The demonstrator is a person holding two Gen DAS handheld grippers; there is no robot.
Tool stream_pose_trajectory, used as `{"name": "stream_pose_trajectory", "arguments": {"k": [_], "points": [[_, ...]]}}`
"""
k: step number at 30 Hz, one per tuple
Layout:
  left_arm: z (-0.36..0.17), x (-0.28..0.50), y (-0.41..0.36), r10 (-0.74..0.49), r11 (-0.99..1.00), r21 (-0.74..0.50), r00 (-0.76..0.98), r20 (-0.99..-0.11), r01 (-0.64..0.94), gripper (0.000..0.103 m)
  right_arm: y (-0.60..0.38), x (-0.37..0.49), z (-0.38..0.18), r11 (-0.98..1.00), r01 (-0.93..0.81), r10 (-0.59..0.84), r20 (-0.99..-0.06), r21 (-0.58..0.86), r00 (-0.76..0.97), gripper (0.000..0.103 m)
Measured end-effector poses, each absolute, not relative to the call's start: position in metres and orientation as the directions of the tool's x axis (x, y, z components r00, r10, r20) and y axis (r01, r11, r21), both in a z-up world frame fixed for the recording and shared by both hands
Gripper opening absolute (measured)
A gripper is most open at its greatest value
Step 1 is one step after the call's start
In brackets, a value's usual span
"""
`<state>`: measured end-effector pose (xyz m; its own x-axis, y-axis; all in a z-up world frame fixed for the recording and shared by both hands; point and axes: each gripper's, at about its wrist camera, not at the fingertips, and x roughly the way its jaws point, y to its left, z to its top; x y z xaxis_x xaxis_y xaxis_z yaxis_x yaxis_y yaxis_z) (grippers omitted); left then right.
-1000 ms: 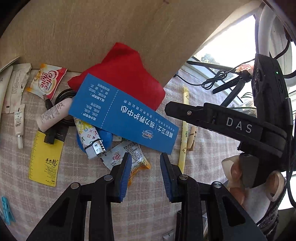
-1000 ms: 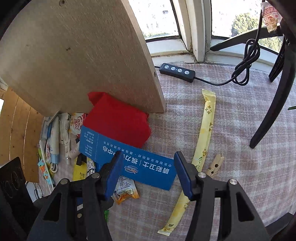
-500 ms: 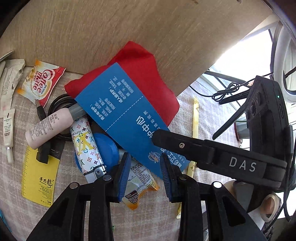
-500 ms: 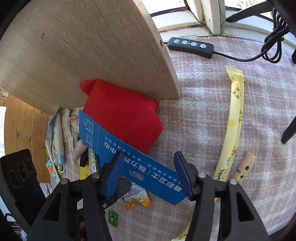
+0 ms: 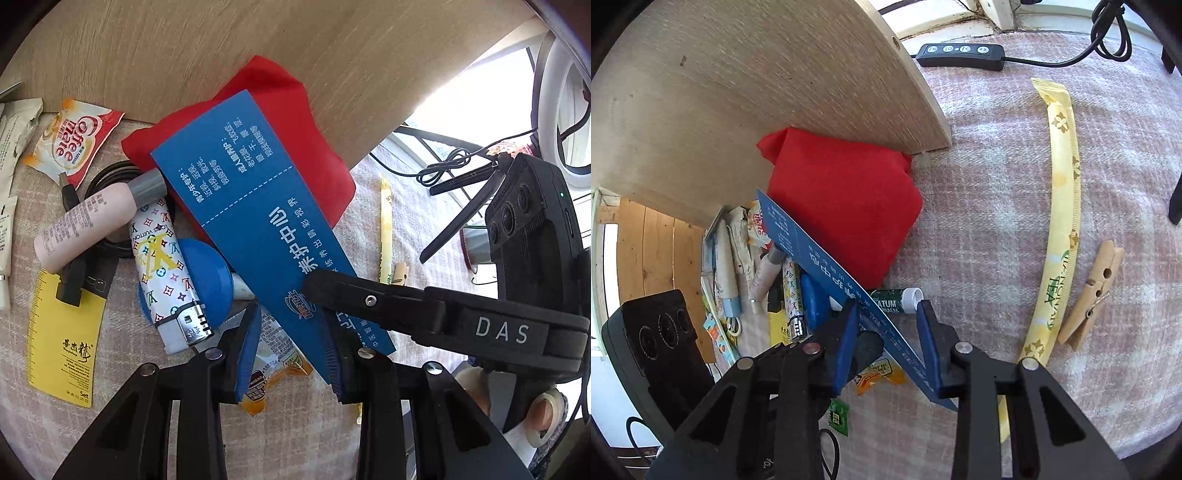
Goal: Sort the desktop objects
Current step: 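Grasp the blue printed card by its edge with the right gripper, then carry the blue card into the black tray and open the right gripper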
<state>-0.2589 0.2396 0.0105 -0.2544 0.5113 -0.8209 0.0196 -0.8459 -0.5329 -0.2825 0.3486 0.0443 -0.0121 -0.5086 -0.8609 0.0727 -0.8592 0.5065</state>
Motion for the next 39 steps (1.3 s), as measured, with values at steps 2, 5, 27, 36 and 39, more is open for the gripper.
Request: {"name": "stream_pose_trajectory", "arguments": {"k": [2, 5, 27, 36, 39], "points": [[0.012, -0.258, 0.240, 0.519, -0.843, -0.538, -0.249, -0.818, 0.011, 0.030, 0.345, -0.282, 0.046, -0.865, 0.081, -0.498, -0.867, 0.495, -0.019, 0.025], [0.014, -0.255, 0.240, 0.527, -0.839, -0.545, -0.248, -0.813, 0.001, 0.030, 0.340, -0.276, 0.051, -0.854, 0.084, -0.517, -0.856, 0.513, -0.022, 0.015], [0.121, -0.155, 0.270, 0.677, -0.734, -0.618, -0.226, -0.701, -0.281, 0.030, 0.418, -0.161, 0.173, -0.857, 0.060, -0.510, -0.828, 0.511, -0.232, 0.007], [0.178, -0.088, 0.366, 0.744, -0.613, -0.602, -0.116, -0.658, -0.511, 0.030, 0.520, -0.069, 0.238, -0.878, -0.040, -0.422, -0.811, 0.477, -0.406, 0.007], [0.183, -0.068, 0.400, 0.755, -0.562, -0.621, -0.034, -0.654, -0.547, 0.030, 0.553, -0.039, 0.242, -0.879, -0.105, -0.377, -0.813, 0.465, -0.443, 0.006]]}}
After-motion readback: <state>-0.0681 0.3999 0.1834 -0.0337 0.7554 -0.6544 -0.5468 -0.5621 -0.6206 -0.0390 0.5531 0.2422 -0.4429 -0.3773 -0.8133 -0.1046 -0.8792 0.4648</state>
